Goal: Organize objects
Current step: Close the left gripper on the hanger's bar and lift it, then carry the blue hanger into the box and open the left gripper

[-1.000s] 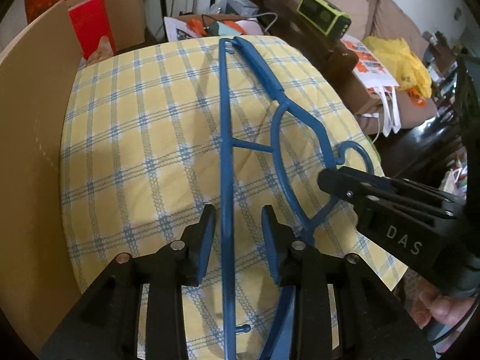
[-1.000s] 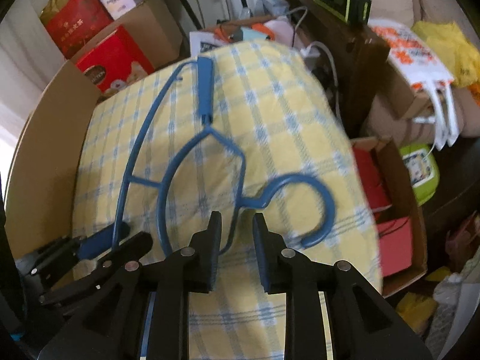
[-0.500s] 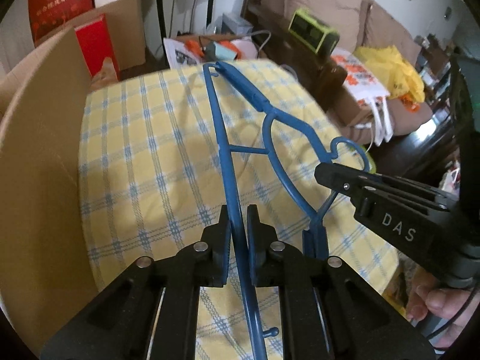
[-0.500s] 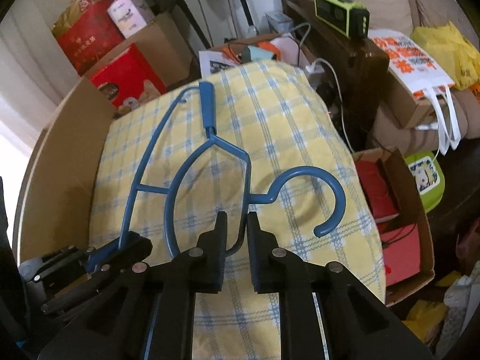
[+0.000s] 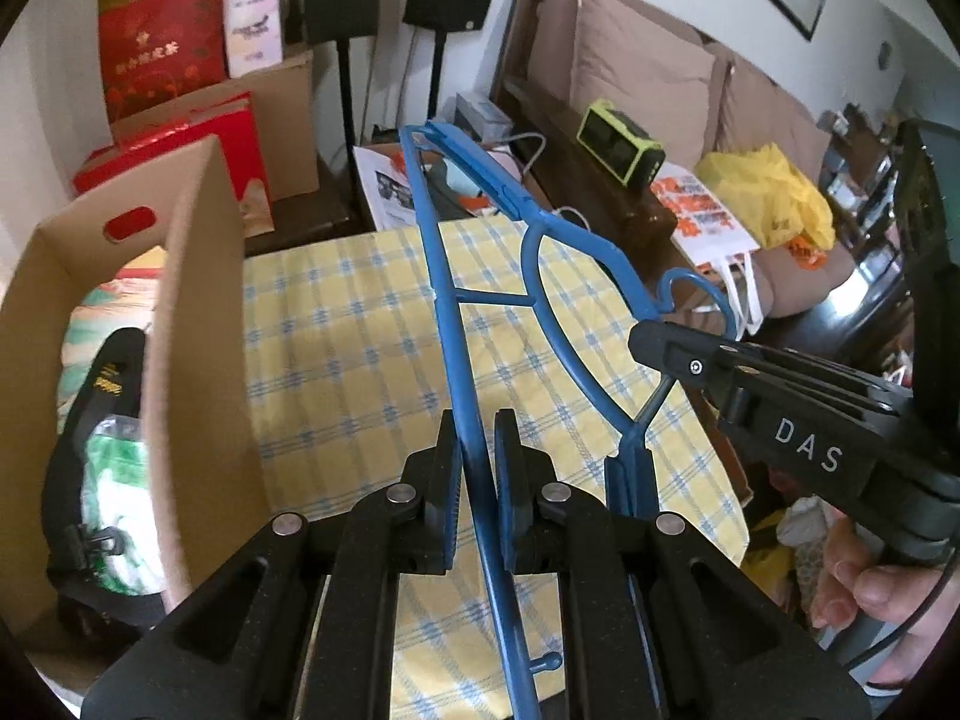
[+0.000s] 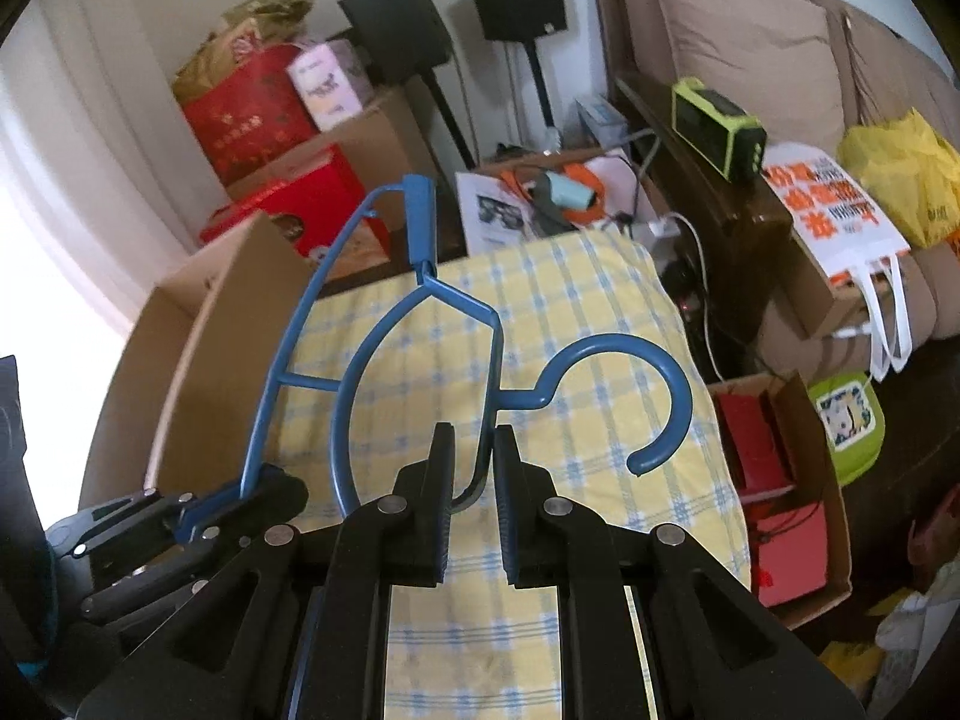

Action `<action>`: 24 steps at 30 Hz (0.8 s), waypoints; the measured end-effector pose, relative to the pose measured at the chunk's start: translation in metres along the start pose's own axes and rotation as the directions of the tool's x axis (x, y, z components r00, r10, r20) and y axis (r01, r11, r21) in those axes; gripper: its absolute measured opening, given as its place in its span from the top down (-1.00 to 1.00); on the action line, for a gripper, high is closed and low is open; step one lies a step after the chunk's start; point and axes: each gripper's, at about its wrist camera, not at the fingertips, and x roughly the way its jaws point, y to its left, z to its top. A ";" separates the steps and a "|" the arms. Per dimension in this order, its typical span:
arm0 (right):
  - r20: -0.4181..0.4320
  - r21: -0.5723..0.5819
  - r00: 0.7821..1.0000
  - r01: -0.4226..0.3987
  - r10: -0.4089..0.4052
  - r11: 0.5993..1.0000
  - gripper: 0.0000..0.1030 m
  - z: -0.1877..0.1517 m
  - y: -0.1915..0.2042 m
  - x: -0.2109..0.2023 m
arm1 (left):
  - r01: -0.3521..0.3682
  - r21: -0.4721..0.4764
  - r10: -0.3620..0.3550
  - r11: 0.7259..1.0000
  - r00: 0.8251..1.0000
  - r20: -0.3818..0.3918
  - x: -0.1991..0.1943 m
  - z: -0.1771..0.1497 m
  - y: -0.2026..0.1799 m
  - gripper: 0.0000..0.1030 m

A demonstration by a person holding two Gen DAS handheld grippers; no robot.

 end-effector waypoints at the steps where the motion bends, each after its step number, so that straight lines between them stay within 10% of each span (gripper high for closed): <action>1: 0.005 -0.008 1.000 -0.004 0.004 1.000 0.77 0.002 0.005 -0.003 | -0.002 -0.002 0.002 1.000 1.000 0.006 -0.004 0.000 0.002 0.81; 24: 0.023 -0.143 0.993 -0.111 0.115 0.983 0.77 0.012 0.118 -0.014 | -0.081 -0.104 0.089 0.991 0.993 0.081 -0.084 -0.006 0.090 0.81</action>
